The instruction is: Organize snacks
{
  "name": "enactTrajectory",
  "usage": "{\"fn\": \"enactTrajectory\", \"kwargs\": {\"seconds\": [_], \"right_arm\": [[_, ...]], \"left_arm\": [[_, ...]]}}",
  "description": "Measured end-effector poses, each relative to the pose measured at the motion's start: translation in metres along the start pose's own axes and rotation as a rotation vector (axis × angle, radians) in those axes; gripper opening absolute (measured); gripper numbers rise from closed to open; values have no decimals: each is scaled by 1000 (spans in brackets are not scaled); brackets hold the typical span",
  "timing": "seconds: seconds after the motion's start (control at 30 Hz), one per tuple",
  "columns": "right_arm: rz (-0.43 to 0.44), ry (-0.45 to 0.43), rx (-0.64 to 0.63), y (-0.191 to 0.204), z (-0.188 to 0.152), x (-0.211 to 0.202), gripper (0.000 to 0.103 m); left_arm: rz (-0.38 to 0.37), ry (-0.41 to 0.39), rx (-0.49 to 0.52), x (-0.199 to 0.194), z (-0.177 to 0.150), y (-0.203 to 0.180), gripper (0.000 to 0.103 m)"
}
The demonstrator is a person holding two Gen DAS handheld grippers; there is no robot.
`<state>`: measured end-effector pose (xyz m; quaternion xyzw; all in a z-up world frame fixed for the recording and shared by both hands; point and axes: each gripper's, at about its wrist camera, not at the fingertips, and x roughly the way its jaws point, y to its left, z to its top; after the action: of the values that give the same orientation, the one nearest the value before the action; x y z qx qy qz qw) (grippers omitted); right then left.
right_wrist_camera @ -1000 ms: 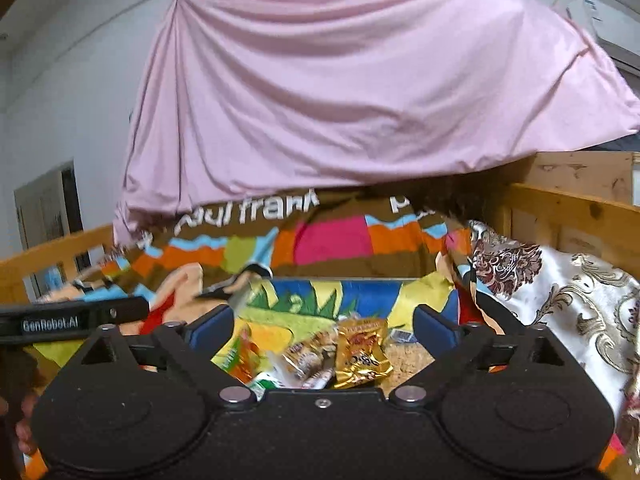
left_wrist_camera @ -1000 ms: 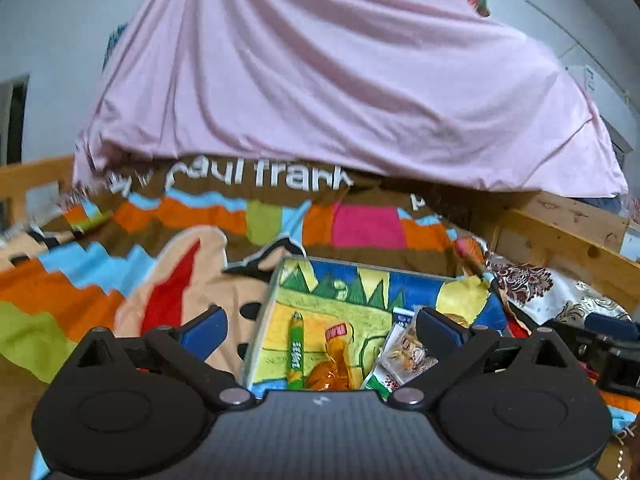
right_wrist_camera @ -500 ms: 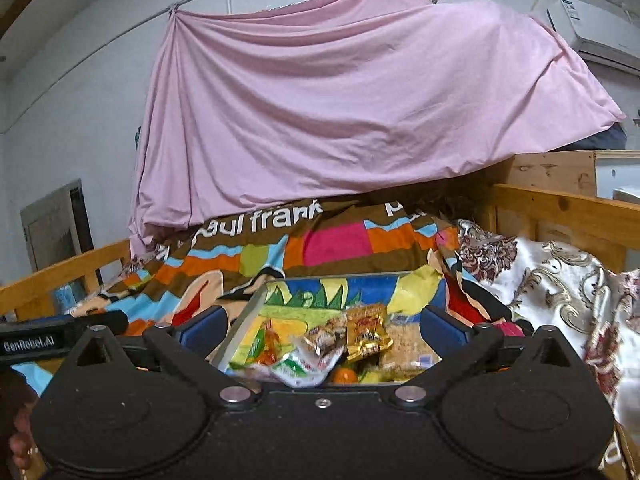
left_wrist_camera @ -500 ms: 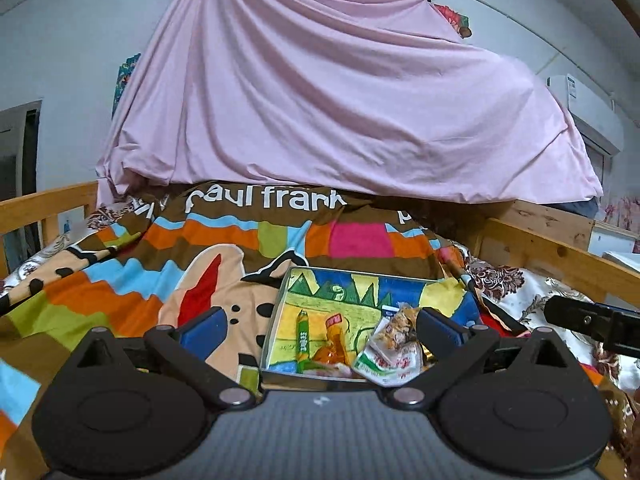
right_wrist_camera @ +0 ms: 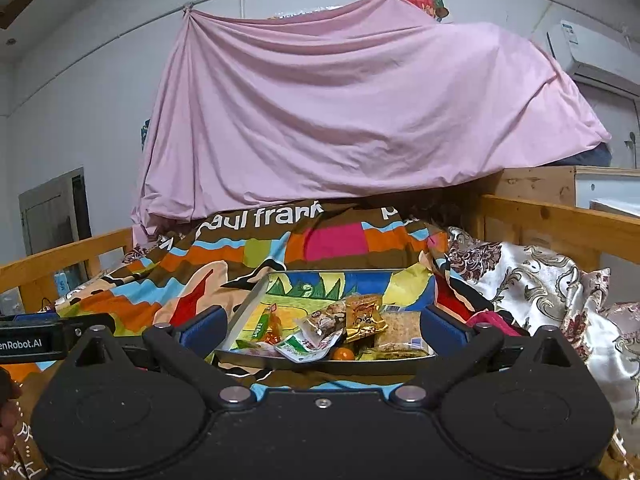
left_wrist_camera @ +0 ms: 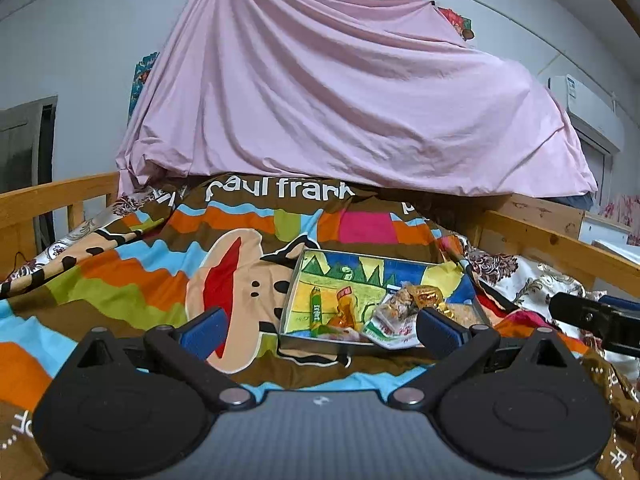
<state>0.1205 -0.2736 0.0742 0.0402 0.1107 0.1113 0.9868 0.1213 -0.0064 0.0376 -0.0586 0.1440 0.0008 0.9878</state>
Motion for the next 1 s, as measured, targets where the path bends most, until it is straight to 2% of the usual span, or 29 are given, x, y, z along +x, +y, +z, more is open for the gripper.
{"fn": "enactTrajectory", "kwargs": {"seconds": [0.23, 0.6, 0.8, 1.0], "right_arm": [[-17, -47, 24, 5, -10, -23, 102], [-83, 9, 13, 19, -37, -45, 102], [-108, 21, -12, 27, -44, -46, 102], [-118, 52, 0, 28, -52, -32, 102]], "left_arm": [[-13, -18, -4, -15, -13, 3, 103], [-36, 13, -41, -30, -36, 18, 103], [-45, 26, -61, -31, -44, 28, 103], [-56, 39, -39, -27, -49, 31, 103]]}}
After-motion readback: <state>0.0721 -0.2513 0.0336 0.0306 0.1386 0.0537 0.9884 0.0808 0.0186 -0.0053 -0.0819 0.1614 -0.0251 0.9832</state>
